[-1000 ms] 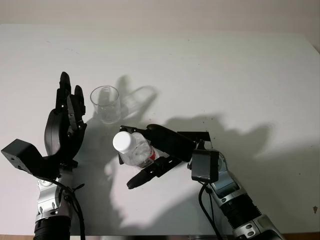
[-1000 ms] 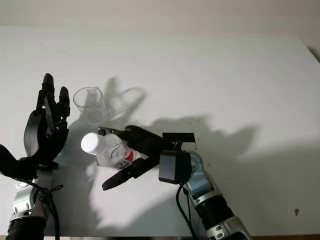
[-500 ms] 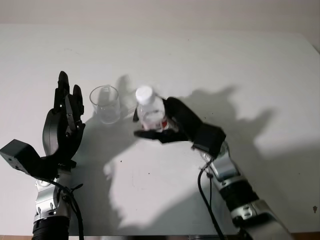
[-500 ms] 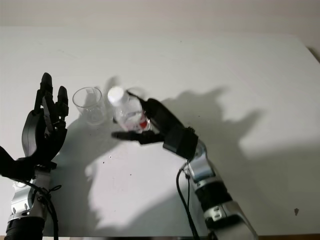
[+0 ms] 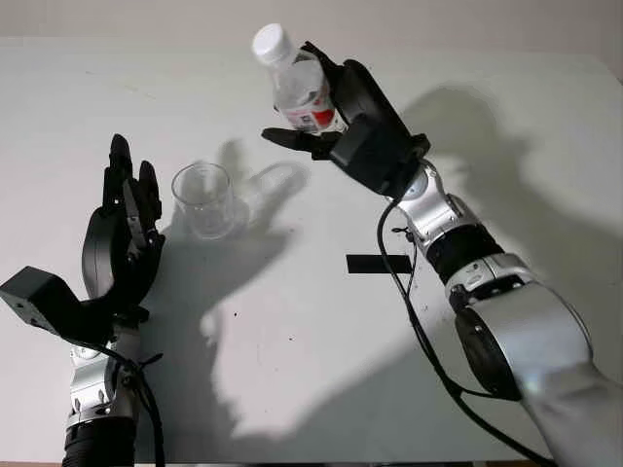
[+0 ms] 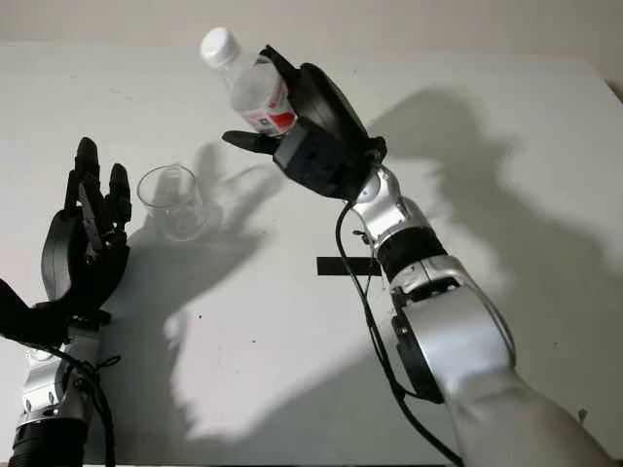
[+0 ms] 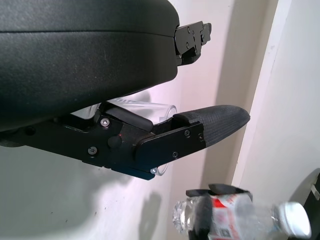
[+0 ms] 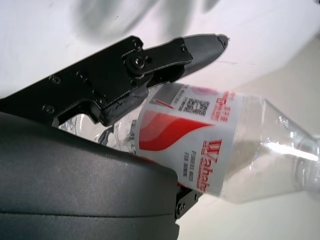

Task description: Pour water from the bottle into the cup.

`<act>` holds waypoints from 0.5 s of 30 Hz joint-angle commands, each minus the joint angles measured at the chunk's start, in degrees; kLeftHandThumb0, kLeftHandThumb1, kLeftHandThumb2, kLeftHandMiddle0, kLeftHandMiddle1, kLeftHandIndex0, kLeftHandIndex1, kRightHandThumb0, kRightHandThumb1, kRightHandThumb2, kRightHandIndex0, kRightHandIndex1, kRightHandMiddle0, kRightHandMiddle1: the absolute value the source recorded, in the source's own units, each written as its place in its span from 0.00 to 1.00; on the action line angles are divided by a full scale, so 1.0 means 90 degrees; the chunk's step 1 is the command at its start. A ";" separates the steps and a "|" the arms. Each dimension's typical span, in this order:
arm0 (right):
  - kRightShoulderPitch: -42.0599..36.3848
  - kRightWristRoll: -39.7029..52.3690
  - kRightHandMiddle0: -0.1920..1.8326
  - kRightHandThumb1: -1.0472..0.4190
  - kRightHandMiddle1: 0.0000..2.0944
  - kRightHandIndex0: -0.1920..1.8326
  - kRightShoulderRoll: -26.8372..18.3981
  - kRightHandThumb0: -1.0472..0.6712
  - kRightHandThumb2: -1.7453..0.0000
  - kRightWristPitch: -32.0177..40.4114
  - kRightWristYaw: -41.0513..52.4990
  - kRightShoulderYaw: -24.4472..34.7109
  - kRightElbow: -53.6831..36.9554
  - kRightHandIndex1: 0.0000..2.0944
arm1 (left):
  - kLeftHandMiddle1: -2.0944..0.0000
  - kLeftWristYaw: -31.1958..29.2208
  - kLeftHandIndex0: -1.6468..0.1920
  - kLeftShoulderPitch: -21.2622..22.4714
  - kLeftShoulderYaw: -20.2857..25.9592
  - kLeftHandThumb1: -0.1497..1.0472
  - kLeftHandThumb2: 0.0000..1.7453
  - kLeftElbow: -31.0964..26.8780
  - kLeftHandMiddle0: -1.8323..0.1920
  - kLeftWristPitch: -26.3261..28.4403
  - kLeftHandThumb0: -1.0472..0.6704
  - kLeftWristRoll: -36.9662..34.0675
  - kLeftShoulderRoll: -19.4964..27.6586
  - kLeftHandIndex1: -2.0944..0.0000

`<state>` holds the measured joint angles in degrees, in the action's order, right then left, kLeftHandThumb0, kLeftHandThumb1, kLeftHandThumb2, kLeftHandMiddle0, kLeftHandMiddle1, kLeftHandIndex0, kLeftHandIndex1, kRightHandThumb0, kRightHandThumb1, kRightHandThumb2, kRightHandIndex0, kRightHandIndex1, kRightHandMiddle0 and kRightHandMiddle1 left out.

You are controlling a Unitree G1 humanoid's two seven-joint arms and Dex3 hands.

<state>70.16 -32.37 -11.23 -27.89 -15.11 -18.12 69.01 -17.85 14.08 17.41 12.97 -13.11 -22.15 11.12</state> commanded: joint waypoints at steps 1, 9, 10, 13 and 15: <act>0.0408 -0.0514 0.61 0.00 1.00 0.70 -0.0052 0.39 0.89 0.0090 -0.0496 -0.0458 0.0183 1.00 | 1.00 -0.0004 1.00 -0.0055 0.0014 1.00 0.43 -0.0031 1.00 -0.0019 0.18 0.0005 -0.0019 1.00; 0.0949 -0.1873 0.50 0.00 1.00 0.68 -0.0063 0.39 0.91 0.0559 -0.1415 -0.1699 0.0653 1.00 | 1.00 -0.0011 1.00 -0.0031 0.0031 1.00 0.42 0.0009 1.00 -0.0068 0.18 0.0015 -0.0018 1.00; 0.1002 -0.1960 0.46 0.00 1.00 0.66 -0.0064 0.39 0.92 0.0615 -0.1454 -0.1792 0.0683 1.00 | 1.00 -0.0006 1.00 -0.0023 0.0029 1.00 0.42 0.0019 1.00 -0.0083 0.18 0.0026 -0.0019 1.00; 0.1111 -0.2119 0.42 0.00 1.00 0.63 -0.0059 0.38 0.94 0.0752 -0.1608 -0.1976 0.0750 1.00 | 1.00 -0.0004 1.00 -0.0005 0.0019 1.00 0.42 0.0037 1.00 -0.0101 0.18 0.0037 -0.0027 1.00; 0.1165 -0.2177 0.41 0.01 1.00 0.60 -0.0048 0.38 0.95 0.0828 -0.1708 -0.2050 0.0774 1.00 | 1.00 0.0002 1.00 0.0001 0.0010 1.00 0.41 0.0040 1.00 -0.0091 0.18 0.0038 -0.0033 1.00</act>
<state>77.73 -51.62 -11.30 -20.96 -29.52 -36.22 75.76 -17.89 14.16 17.48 12.99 -13.41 -22.12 11.12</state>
